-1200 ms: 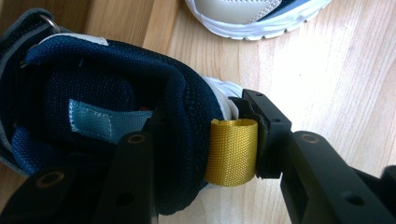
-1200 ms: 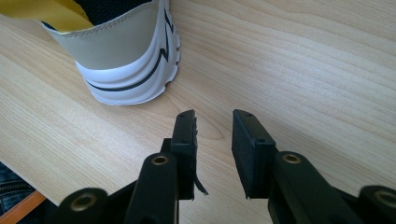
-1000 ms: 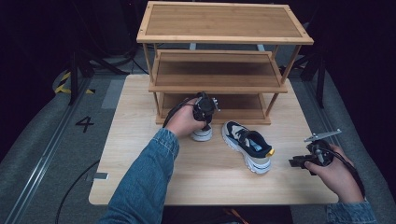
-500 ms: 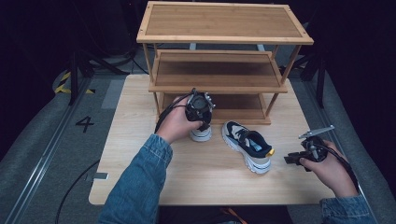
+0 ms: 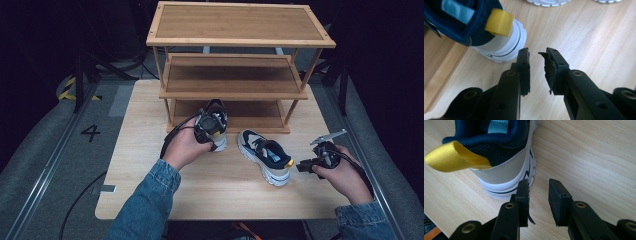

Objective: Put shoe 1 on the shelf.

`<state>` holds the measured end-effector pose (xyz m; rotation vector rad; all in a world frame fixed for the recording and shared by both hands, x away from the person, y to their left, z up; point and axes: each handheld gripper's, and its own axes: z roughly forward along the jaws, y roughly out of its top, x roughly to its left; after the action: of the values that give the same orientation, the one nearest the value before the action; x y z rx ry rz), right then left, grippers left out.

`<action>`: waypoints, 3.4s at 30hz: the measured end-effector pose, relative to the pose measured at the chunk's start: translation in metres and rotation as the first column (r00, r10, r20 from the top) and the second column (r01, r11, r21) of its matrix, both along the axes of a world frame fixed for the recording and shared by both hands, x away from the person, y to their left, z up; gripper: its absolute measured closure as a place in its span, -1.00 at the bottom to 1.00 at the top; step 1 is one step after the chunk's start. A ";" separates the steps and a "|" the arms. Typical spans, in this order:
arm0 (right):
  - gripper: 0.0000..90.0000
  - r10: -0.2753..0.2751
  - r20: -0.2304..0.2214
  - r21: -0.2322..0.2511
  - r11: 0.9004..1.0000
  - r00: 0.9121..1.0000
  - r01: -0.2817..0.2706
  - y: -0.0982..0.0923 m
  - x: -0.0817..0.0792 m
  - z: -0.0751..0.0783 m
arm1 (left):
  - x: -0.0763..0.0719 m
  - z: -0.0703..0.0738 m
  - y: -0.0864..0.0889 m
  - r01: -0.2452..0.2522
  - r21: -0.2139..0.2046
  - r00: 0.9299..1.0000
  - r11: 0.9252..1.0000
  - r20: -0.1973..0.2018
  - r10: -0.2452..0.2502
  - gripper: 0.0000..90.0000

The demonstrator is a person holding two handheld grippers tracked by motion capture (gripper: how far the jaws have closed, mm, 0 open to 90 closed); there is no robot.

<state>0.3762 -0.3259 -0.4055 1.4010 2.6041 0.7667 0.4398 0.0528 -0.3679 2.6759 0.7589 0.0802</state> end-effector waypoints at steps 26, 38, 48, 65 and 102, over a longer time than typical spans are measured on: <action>0.56 -0.068 0.004 -0.002 0.998 0.998 0.068 -0.023 -0.020 -0.001 | 0.042 -0.011 0.001 -0.217 -0.108 0.973 0.970 0.057 0.224 0.86; 0.56 -0.092 0.004 0.000 0.996 0.996 0.092 -0.031 -0.027 -0.002 | 0.058 -0.024 -0.004 -0.239 -0.153 0.947 0.959 0.181 0.265 0.59; 0.56 -0.082 0.004 0.000 0.997 0.997 0.082 -0.027 -0.024 -0.003 | 0.044 -0.034 -0.004 -0.248 -0.252 0.933 0.935 0.197 0.300 0.41; 0.56 -0.081 0.004 0.001 0.997 0.997 0.081 -0.027 -0.023 -0.004 | 0.064 -0.064 -0.007 -0.342 -0.328 0.898 0.881 0.161 0.409 0.33; 0.58 -0.004 0.140 0.049 0.999 0.990 -0.003 0.008 -0.010 0.035 | -0.033 -0.023 0.078 -0.336 -0.201 0.920 0.920 0.137 0.366 -0.31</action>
<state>0.3660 -0.3177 -0.3703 1.3088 2.4950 0.9007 0.4071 0.1313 -0.3908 2.3050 1.1272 0.3169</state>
